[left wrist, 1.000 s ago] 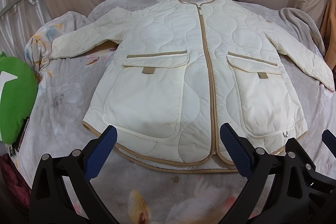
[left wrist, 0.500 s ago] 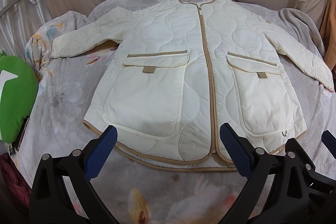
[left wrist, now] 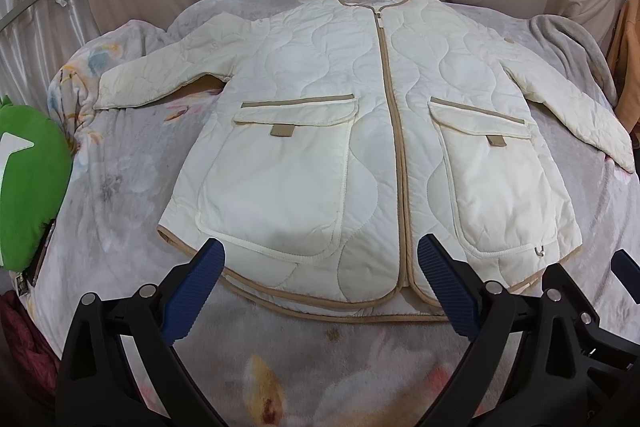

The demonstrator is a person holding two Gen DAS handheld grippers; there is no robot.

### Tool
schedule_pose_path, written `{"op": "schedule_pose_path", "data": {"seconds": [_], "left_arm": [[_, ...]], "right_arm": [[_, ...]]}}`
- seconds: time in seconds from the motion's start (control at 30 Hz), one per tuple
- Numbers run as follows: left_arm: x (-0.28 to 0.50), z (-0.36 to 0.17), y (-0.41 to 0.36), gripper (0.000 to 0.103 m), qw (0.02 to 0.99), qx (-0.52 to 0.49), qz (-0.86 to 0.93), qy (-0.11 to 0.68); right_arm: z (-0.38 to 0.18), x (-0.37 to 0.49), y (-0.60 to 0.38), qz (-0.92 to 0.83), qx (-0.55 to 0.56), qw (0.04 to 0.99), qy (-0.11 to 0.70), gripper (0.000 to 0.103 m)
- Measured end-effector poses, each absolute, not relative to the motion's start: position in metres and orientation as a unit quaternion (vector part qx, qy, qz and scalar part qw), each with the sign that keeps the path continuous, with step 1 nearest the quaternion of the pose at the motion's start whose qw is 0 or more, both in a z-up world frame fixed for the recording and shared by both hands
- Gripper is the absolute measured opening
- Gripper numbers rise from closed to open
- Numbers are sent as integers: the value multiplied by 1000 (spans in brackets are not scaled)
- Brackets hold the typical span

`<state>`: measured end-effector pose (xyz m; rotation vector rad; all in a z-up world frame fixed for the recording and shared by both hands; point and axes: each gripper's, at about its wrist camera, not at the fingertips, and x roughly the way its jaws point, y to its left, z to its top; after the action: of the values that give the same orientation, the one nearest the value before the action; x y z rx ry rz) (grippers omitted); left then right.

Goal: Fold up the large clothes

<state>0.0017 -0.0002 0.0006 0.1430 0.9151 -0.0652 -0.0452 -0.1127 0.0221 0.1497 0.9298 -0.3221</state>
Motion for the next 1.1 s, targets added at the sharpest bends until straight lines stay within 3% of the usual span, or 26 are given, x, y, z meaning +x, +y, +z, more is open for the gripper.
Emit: {"op": "schedule_pose_path", "data": {"seconds": [0.6,1.1], "left_arm": [[-3,-3,5,95,891,70,-36,448],[37,-21,1,95,882,66,-20,467]], "right_arm": [[14,-44,-112,-150,74,878,448,92],[-1,-19,-167,-169,107,869,453,92]]}}
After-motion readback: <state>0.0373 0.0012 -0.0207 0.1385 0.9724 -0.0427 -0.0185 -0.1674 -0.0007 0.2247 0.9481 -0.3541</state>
